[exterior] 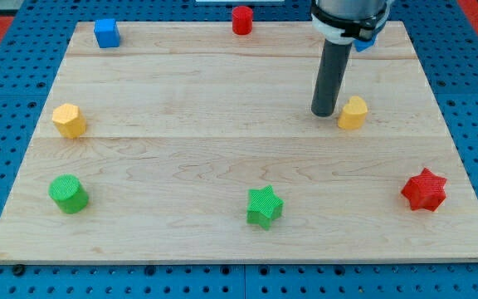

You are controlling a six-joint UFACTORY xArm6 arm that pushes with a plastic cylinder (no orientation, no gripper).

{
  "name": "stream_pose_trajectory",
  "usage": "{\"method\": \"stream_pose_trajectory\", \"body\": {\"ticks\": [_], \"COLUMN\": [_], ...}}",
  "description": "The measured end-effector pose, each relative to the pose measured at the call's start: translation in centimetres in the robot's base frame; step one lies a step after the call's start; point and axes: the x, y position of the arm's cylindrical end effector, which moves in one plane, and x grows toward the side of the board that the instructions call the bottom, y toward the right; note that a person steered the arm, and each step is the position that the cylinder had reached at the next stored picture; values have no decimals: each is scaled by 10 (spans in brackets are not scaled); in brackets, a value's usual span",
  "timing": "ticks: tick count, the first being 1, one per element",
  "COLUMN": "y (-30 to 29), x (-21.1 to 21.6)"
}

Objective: Point at the yellow hexagon

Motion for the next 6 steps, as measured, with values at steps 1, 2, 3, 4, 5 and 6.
{"method": "stream_pose_trajectory", "body": {"ticks": [1,2,3,4,5,6], "y": [13,29,37,-25,-146,-257], "x": [19,7,-7,18,50,58]}}
